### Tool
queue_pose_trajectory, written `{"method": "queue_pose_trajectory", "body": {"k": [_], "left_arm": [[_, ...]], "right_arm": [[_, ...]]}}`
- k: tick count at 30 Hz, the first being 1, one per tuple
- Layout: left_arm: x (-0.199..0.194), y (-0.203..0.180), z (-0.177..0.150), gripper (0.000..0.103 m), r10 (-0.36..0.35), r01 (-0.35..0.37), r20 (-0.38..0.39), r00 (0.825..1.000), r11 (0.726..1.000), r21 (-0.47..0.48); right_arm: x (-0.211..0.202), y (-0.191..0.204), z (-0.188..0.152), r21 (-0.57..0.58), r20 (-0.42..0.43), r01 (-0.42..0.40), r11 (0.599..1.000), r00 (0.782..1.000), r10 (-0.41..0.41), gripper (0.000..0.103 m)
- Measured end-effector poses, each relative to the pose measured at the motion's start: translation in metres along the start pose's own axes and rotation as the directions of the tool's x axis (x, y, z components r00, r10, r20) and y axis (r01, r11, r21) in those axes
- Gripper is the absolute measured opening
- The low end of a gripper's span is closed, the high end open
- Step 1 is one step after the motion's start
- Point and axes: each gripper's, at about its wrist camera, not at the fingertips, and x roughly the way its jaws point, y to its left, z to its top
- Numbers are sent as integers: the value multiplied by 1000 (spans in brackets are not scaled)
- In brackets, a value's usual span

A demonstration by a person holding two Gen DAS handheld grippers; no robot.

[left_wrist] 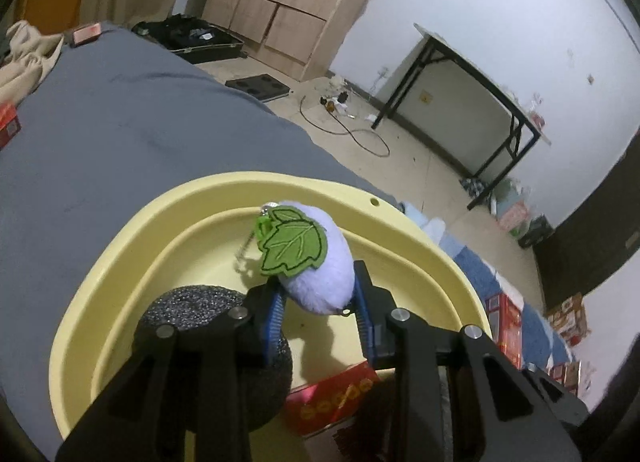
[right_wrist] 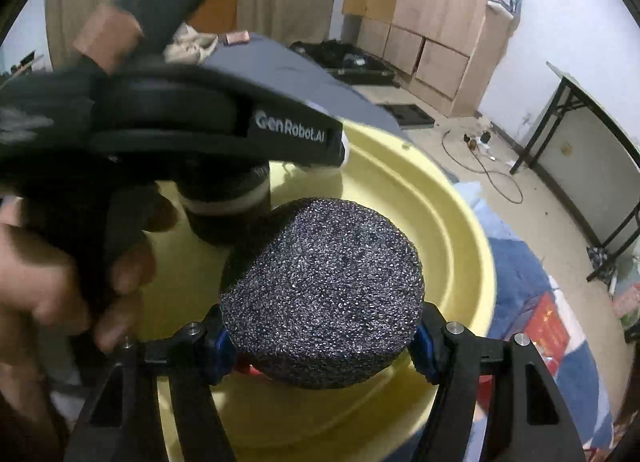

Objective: Organize rigid objects
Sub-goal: 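Place the plush and foam disc into the yellow tray, open both grippers, then grasp the red Diamond pack with the left gripper while the right grasps the Hongqiqu pack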

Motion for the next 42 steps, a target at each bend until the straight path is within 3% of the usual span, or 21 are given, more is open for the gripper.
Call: {"method": "queue_pose_trajectory", "body": {"k": [6, 9, 11, 15, 17, 21, 24, 26, 28, 29, 31, 34, 36, 39, 42], "left_arm": [[-3, -2, 0, 43, 17, -16, -25, 1000, 999, 32], [-6, -2, 1, 69, -16, 16, -26, 1000, 1000, 6], [-9, -3, 1, 86, 4, -4, -28, 1000, 1000, -1], [-28, 1, 4, 91, 19, -21, -29, 999, 998, -56], [-47, -4, 8, 103, 8, -7, 9, 1000, 998, -66], [-78, -40, 9, 103, -14, 14, 71, 997, 1000, 11], [-90, -77, 6, 103, -39, 29, 85, 996, 993, 110], [-91, -105, 0, 103, -80, 66, 76, 994, 983, 174], [-81, -137, -10, 103, -126, 116, 24, 992, 964, 239], [-73, -152, -17, 103, -141, 139, -12, 990, 950, 279], [-51, -189, -39, 103, -157, 186, -106, 982, 904, 385], [-19, -234, -80, 103, -129, 257, -265, 956, 805, 534], [-5, -248, -97, 103, -82, 254, -295, 952, 750, 610], [10, -247, -93, 103, 12, 134, -218, 976, 756, 641], [20, -227, -74, 103, -7, 105, -183, 983, 842, 529]], "right_arm": [[-1, -10, -8, 10, 13, -24, 1000, 1000, 24, 69], [8, -2, 1, 14, 13, -27, 1000, 1000, 27, 74], [13, -3, 8, 6, 20, -13, 1000, 1000, 13, 82], [17, 1, 15, 20, 41, -23, 1000, 999, 22, 99], [4, -6, 13, 39, 69, -22, 999, 997, 19, 102], [-51, -21, -1, 71, 128, 23, 997, 991, -32, 103], [-106, -54, -23, 181, 182, 60, 982, 979, -94, 103], [-144, -76, -50, 277, 193, 130, 952, 963, -188, 103], [-171, -105, -76, 376, 158, 219, 900, 942, -295, 103], [-183, -122, -95, 444, 112, 271, 854, 929, -353, 103], [-190, -152, -121, 533, 44, 309, 788, 920, -390, 103], [-184, -187, -160, 646, -56, 301, 702, 935, -349, 103], [-170, -192, -173, 645, -96, 282, 710, 952, -291, 103], [-153, -189, -172, 609, -118, 271, 745, 960, -253, 102], [-148, -189, -160, 577, -117, 256, 775, 966, -232, 103]]}}
